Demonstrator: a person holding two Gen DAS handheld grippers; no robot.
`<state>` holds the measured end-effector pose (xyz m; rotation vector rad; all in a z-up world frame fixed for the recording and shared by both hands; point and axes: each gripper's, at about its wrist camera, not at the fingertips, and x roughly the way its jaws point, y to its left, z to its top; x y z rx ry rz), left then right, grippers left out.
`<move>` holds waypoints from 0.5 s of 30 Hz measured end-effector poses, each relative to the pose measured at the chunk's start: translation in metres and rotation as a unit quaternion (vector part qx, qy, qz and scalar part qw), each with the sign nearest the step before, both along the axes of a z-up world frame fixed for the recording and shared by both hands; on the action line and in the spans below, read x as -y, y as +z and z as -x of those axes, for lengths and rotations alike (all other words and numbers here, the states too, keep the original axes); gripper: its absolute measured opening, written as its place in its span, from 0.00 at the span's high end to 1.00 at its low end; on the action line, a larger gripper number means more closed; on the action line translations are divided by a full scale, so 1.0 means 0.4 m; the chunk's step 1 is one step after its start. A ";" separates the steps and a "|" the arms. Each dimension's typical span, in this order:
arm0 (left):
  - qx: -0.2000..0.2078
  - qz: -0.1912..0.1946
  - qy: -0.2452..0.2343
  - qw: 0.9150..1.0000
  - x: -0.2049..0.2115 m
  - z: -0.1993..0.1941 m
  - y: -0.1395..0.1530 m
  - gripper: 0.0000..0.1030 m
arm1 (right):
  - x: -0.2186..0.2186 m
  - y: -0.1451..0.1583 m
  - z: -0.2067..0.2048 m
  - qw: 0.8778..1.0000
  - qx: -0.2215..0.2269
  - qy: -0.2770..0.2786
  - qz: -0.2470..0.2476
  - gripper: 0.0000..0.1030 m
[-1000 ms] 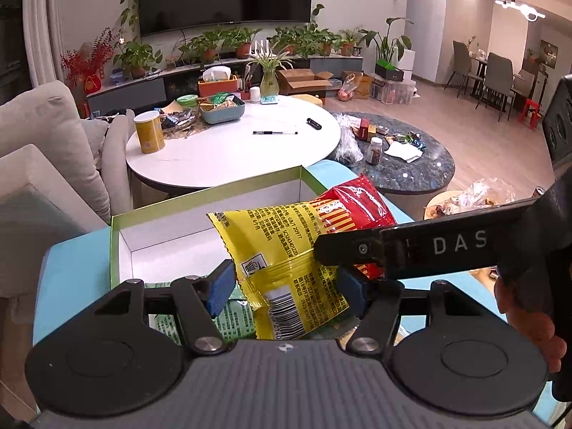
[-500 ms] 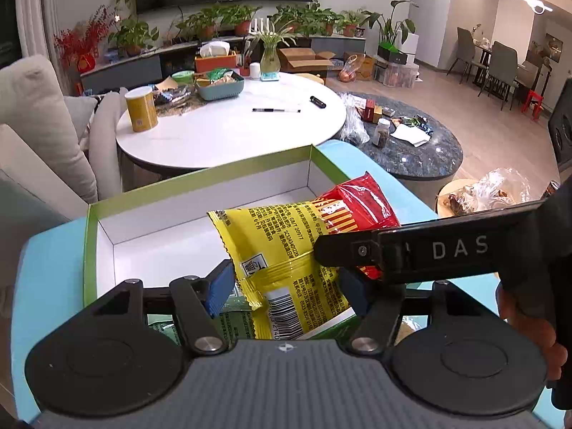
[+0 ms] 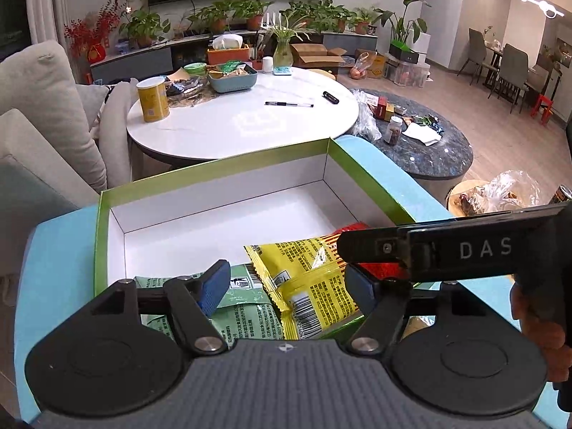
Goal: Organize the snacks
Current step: 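Lower the striped bag into the box beside the green bag, release, then withdraw the right gripper and reach toward the sliced-bread bag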
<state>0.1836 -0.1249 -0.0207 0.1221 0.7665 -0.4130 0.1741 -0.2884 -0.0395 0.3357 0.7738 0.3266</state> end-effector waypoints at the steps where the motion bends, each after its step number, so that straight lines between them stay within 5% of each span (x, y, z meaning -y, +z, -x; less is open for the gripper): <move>1: 0.001 0.000 0.001 1.000 -0.002 0.004 0.004 0.34 | 0.000 0.004 0.004 1.000 0.002 0.001 0.000 0.29; 15: 0.037 0.006 0.029 0.999 -0.069 0.092 0.074 0.30 | -0.011 0.065 0.095 1.000 0.031 0.007 0.002 0.28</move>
